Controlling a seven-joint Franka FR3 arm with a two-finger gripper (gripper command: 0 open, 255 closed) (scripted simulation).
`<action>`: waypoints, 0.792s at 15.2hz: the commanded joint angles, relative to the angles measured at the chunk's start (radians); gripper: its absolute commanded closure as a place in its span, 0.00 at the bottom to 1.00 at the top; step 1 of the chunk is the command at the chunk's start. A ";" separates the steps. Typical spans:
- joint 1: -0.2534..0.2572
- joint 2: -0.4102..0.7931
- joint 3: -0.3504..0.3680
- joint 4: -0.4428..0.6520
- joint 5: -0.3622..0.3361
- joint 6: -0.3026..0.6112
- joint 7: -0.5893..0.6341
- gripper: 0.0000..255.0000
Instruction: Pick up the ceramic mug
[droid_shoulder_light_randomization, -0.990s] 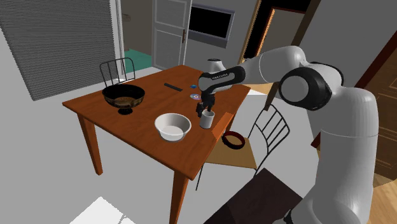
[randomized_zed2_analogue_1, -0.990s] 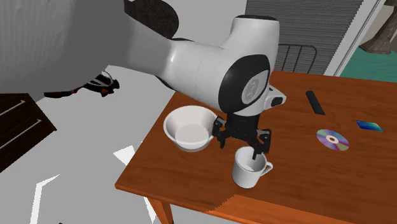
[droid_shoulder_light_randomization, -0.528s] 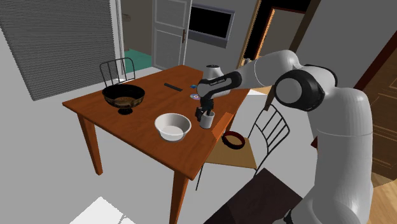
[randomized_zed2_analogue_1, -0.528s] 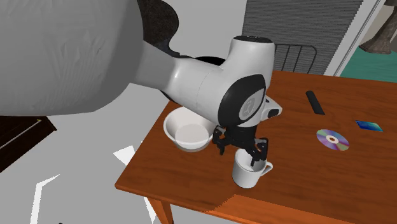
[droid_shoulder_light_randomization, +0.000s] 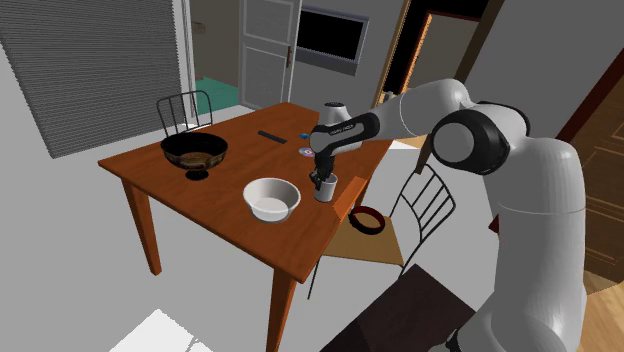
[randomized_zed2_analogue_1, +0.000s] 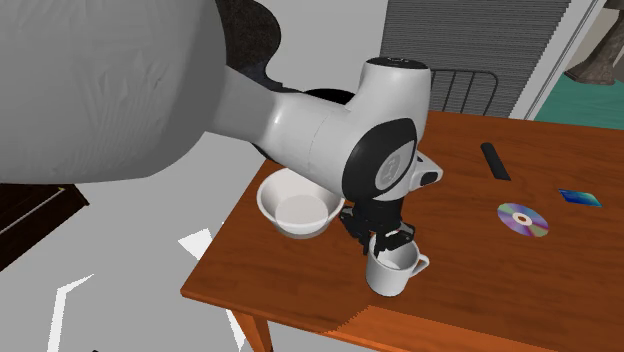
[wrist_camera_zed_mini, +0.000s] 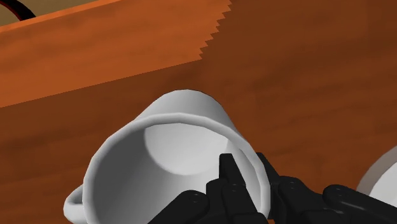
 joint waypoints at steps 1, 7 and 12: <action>0.000 0.000 0.000 0.000 0.000 0.000 0.000 1.00; 0.002 -0.035 -0.002 0.016 -0.003 -0.051 0.000 1.00; 0.003 -0.065 -0.004 0.040 -0.006 -0.105 -0.001 1.00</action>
